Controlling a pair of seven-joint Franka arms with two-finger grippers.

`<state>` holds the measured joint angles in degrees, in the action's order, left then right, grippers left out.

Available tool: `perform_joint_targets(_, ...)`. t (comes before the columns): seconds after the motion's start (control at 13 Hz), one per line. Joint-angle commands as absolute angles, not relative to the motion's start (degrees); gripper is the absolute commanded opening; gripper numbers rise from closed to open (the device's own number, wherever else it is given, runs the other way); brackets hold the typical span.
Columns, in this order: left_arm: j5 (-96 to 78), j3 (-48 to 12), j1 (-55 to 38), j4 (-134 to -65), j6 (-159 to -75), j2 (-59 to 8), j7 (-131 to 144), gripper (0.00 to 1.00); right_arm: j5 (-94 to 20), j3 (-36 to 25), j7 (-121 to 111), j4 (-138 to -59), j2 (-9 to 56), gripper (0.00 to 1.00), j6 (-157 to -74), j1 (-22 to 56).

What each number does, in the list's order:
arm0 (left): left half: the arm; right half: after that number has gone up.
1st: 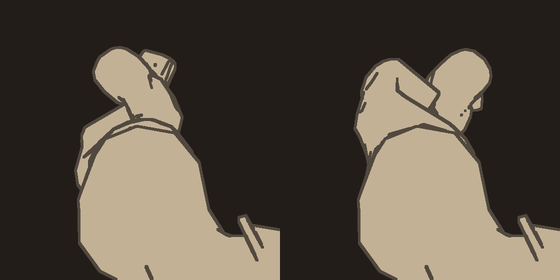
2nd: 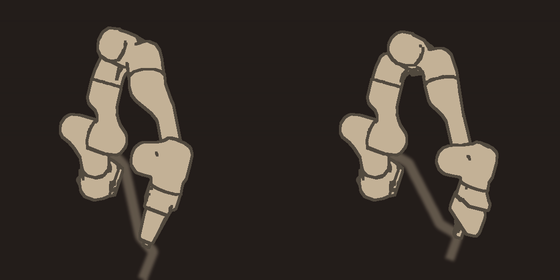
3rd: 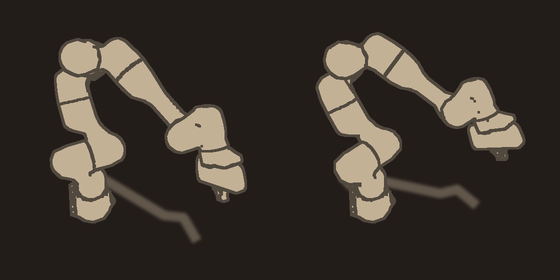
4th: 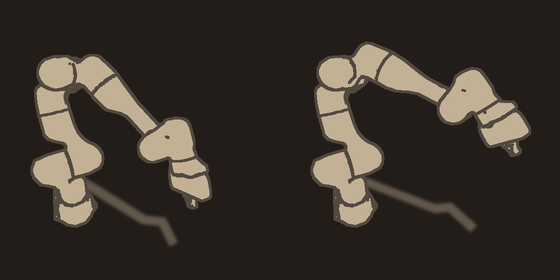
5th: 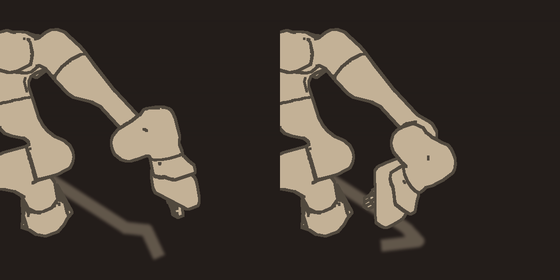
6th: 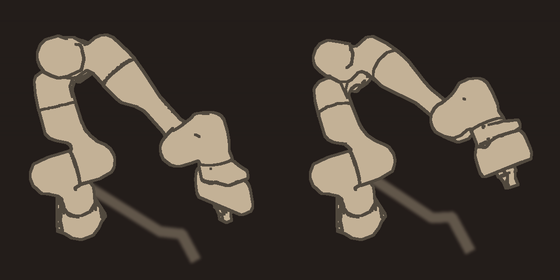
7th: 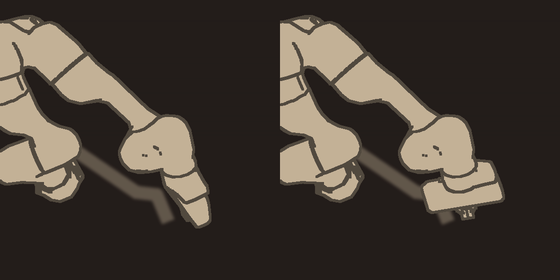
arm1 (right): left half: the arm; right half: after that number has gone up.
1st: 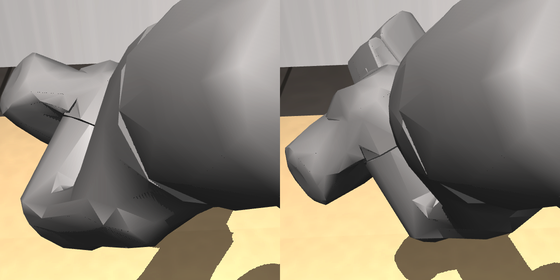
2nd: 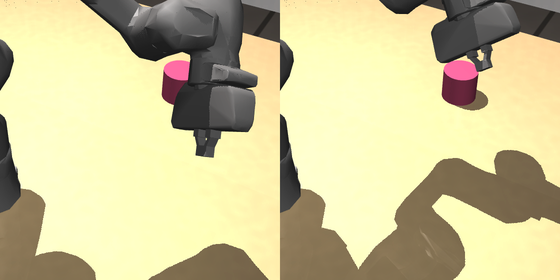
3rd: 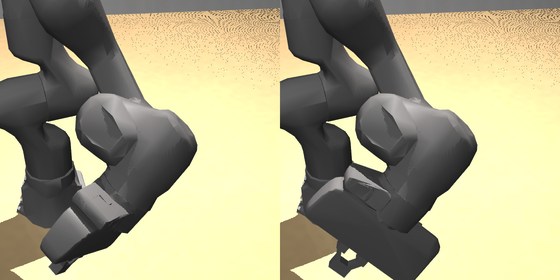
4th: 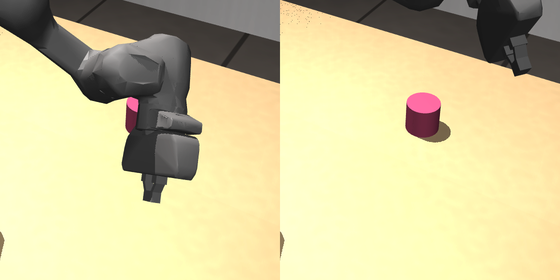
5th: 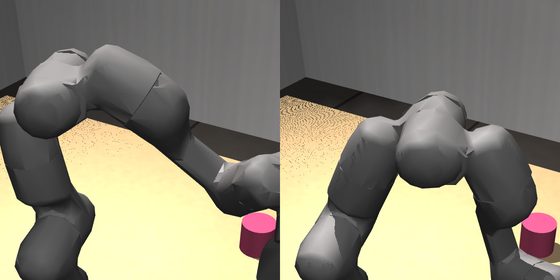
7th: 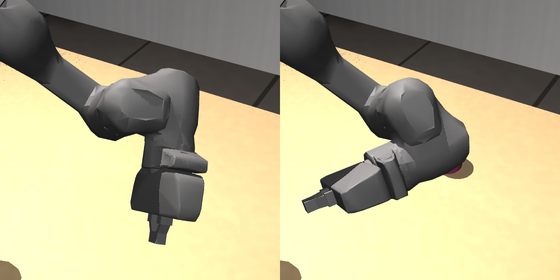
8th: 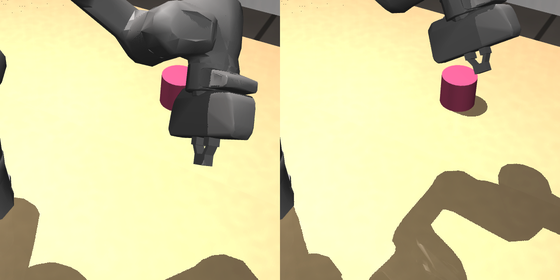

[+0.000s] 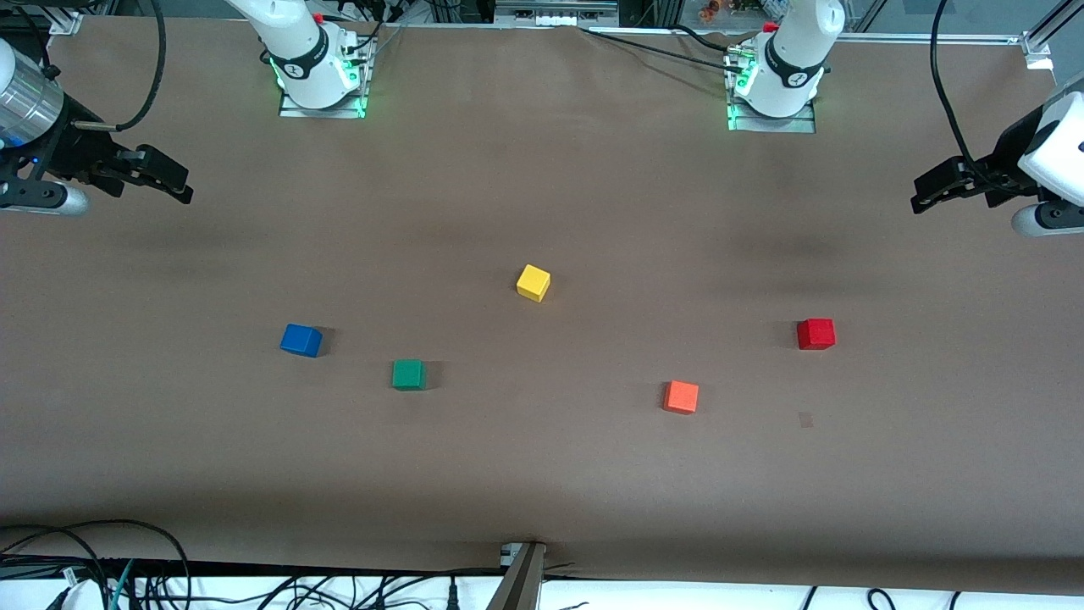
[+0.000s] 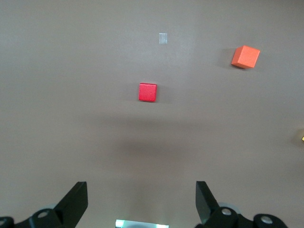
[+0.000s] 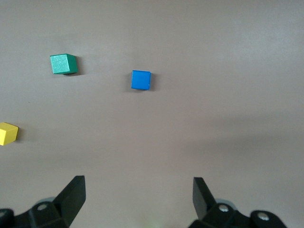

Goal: Pass red block to right arm, stack on blue

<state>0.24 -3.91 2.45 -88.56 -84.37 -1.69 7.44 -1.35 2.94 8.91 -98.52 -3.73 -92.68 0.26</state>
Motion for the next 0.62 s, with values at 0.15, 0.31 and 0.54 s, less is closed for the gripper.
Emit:
perform_joint_targets(0.15,1.5,-4.0,2.5,-88.0,-84.4,-2.0,7.5,1.0,-0.9,2.2,9.1,-98.3,-4.4,1.0,-91.3,0.7)
perform_joint_targets(0.31,1.7,-4.0,2.5,-87.9,-84.7,-2.9,7.2,1.0,-0.9,1.8,9.0,-98.3,-4.4,1.0,-91.3,0.7)
perform_joint_targets(0.54,1.7,-4.0,2.5,-87.9,-84.7,-2.9,7.3,1.0,-0.9,1.8,8.9,-98.3,-4.4,1.0,-91.3,0.7)
